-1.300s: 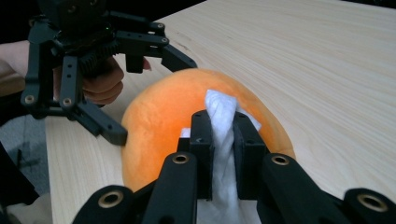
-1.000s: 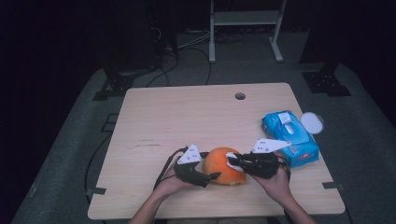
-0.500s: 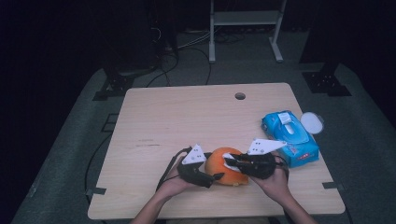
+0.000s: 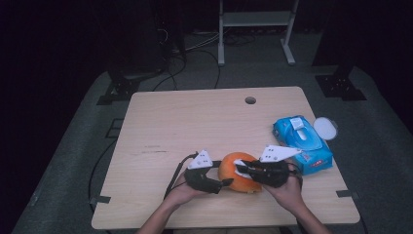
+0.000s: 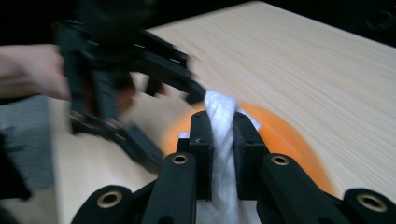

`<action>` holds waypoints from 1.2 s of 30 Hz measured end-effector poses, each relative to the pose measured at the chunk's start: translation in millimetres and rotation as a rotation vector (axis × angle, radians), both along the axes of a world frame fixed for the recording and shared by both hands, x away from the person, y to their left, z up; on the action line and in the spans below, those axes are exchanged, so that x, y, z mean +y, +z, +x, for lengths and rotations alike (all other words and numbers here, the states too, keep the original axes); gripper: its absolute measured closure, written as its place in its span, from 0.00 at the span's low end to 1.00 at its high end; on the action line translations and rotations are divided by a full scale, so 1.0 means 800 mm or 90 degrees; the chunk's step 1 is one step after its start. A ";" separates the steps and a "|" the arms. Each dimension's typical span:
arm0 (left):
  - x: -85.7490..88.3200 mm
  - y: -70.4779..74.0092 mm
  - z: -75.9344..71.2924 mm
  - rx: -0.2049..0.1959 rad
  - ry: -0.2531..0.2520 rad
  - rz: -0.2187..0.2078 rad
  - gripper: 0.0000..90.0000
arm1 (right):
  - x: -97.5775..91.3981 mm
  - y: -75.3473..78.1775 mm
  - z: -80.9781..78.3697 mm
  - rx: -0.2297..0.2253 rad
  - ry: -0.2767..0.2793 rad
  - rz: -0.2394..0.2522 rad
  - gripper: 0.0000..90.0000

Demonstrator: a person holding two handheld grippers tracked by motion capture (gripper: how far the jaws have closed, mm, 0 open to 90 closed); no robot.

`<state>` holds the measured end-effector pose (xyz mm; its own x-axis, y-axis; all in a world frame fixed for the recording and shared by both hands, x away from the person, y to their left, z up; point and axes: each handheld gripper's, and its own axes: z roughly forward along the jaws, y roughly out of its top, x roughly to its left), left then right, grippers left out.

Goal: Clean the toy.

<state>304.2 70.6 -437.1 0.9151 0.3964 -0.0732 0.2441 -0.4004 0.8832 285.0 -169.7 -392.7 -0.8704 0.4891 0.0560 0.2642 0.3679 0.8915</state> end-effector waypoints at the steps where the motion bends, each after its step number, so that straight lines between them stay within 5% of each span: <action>1: -0.003 0.002 -0.003 -0.013 -0.002 0.015 0.32 | 0.008 0.002 -0.006 -0.011 0.009 -0.014 0.89; 3: -0.004 0.001 -0.005 -0.024 -0.003 0.024 0.32 | 0.016 0.004 -0.011 -0.041 0.013 -0.046 0.89; 7: 0.002 -0.004 0.000 -0.007 0.001 0.018 0.30 | -0.008 0.009 -0.001 -0.048 -0.039 -0.048 0.89; 11: -0.002 -0.012 0.008 0.021 0.012 -0.001 0.12 | -0.036 0.001 0.015 -0.005 -0.079 -0.030 0.89; 13: -0.004 -0.018 0.011 0.038 0.002 -0.014 0.12 | -0.040 -0.005 0.021 0.015 -0.075 -0.017 0.89; 16: -0.006 -0.014 0.008 0.035 0.008 -0.019 0.25 | -0.034 -0.003 0.019 0.009 -0.075 -0.019 0.89; 21: -0.015 -0.001 -0.002 -0.005 0.007 0.003 0.31 | -0.001 0.005 -0.003 -0.013 -0.017 -0.020 0.89; 24: -0.018 0.000 -0.007 -0.029 0.000 0.031 0.31 | 0.024 0.001 -0.014 -0.031 0.018 -0.050 0.89; 29: -0.015 -0.005 -0.005 -0.024 0.002 0.031 0.30 | 0.008 0.009 -0.006 -0.058 -0.030 -0.059 0.89; 33: -0.014 -0.007 0.000 -0.001 0.001 0.013 0.17 | -0.017 0.007 0.004 -0.040 -0.064 -0.042 0.89; 36: -0.016 -0.008 0.000 0.007 0.006 0.014 0.20 | -0.013 0.004 0.002 -0.038 -0.060 -0.044 0.89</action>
<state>304.3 57.8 -443.6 0.9108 0.4061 -0.0741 0.2569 -0.4172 0.8717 286.9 -180.0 -389.3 -0.8215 0.5692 -0.0320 0.2468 0.4057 0.8801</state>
